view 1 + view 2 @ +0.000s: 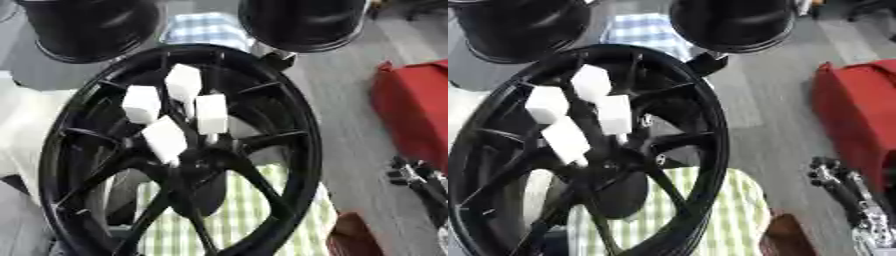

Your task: Pull the pin out of the wheel hub.

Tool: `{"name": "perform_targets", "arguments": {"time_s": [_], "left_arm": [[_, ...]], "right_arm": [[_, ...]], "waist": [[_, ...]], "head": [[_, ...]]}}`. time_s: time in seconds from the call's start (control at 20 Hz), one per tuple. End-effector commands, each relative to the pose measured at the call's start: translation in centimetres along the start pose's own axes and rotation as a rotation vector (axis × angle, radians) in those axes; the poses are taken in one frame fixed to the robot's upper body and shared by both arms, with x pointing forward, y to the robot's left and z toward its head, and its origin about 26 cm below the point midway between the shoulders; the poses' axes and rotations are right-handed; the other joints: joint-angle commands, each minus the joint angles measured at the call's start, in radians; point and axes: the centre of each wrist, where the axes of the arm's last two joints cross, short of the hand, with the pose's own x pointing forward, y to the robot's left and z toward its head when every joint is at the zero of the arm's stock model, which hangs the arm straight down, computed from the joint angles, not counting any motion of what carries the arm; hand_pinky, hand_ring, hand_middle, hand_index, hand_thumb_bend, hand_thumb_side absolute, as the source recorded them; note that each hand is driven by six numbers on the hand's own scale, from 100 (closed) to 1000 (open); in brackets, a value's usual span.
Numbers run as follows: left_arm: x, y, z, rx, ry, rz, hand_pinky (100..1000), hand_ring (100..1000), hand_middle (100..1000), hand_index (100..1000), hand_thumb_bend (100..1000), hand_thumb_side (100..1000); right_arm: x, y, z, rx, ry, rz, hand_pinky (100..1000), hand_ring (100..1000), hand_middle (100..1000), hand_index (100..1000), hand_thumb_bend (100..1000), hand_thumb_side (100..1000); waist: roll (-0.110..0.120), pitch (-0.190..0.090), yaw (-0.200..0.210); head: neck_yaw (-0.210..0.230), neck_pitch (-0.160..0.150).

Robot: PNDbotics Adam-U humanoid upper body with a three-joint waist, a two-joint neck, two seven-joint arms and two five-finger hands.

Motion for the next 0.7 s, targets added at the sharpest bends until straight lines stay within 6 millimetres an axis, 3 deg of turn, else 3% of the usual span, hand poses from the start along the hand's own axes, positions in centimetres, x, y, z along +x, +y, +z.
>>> {"name": "perform_targets", "arguments": {"time_s": [0.05,0.4,0.6,0.7], "left_arm": [[0.8,0.7,-0.8,0.017,-0.032,-0.004,825,999,718,741,653,437],[0.8,0.6,-0.8,0.016,-0.033,-0.002,825,999,720,741,656,436],[2.0,0.4,-1.2,0.02,-0.061,0.026,827,1000,728,745,664,440],[3.3,0.4,-1.5,0.017,-0.097,0.047,828,1000,732,749,744,568]], "right_arm": [[0.8,-0.9,-0.4,-0.004,-0.022,0.025,663,658,650,728,198,539],[0.8,-0.9,-0.4,-0.007,-0.023,0.025,663,657,651,728,198,539],[0.9,-1.2,-0.5,-0.025,-0.025,0.018,663,657,652,728,200,536],[1.0,-1.3,-0.5,-0.035,-0.026,0.012,662,657,652,728,207,537]], "waist": [[-0.001,-0.018,0.0],[0.0,-0.018,-0.002],[0.01,-0.018,-0.021],[0.014,-0.02,-0.031]], "head": [[-0.003,-0.009],[-0.02,-0.01],[-0.04,-0.011],[-0.048,-0.004]]}}
